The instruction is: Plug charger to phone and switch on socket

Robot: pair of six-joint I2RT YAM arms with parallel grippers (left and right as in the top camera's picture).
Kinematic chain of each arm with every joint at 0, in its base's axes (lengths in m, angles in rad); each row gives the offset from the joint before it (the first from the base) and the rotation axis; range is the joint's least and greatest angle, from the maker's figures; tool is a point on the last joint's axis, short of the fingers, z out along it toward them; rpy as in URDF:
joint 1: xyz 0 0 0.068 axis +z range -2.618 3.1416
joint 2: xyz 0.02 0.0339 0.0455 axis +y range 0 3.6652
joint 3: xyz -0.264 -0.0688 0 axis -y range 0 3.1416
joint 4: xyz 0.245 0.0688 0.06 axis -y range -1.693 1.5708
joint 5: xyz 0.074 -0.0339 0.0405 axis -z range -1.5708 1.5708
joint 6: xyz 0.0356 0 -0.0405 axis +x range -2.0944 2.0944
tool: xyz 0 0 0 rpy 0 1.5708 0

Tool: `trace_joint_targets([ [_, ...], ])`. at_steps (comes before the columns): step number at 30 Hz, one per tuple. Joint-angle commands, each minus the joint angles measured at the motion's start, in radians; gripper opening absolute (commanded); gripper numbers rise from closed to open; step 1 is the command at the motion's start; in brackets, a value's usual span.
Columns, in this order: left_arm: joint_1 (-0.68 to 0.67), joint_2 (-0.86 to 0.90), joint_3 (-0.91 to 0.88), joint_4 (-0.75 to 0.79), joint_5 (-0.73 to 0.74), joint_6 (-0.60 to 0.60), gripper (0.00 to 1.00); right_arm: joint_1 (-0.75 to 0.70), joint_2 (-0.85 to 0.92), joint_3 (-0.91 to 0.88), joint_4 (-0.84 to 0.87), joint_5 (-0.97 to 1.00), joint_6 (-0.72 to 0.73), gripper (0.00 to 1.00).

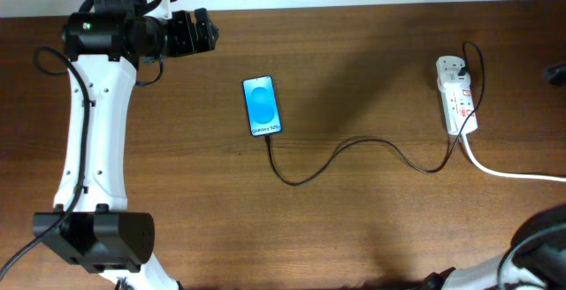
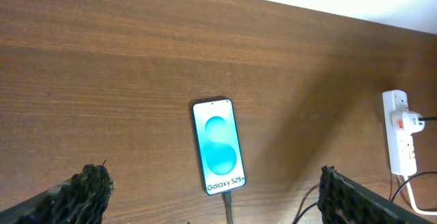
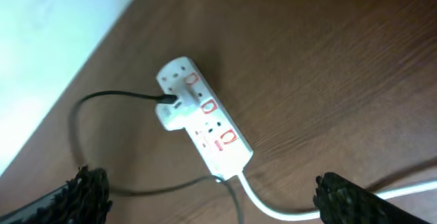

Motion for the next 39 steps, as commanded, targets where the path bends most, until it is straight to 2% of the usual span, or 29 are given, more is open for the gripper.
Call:
trace_joint_targets([
  [1,0.0,0.004,0.002,-0.002,-0.007,0.016,0.99,0.002,0.093,0.015,0.023,0.001,-0.021,0.96],
  [4,0.0,0.004,0.002,-0.002,-0.007,0.016,1.0,0.032,0.166,0.015,0.063,0.002,-0.067,0.91],
  [6,0.0,0.004,0.002,-0.002,-0.007,0.016,0.99,0.066,0.206,0.014,0.093,0.083,-0.068,0.89],
  [12,0.0,0.004,0.002,-0.002,-0.007,0.016,1.0,0.159,0.309,0.013,0.154,0.181,-0.068,0.91],
  [19,0.0,0.004,0.002,-0.002,-0.007,0.016,0.99,0.183,0.391,0.003,0.171,0.203,-0.015,0.93],
  [28,0.0,0.004,0.002,-0.002,-0.007,0.016,0.99,0.226,0.415,-0.001,0.204,0.235,-0.015,0.94],
  [31,0.0,0.004,0.002,-0.002,-0.007,0.016,0.99,0.228,0.416,-0.006,0.212,0.237,0.031,0.94],
  [39,0.0,0.004,0.002,-0.002,-0.007,0.016,1.0,0.241,0.445,-0.008,0.223,0.236,0.007,0.95],
])
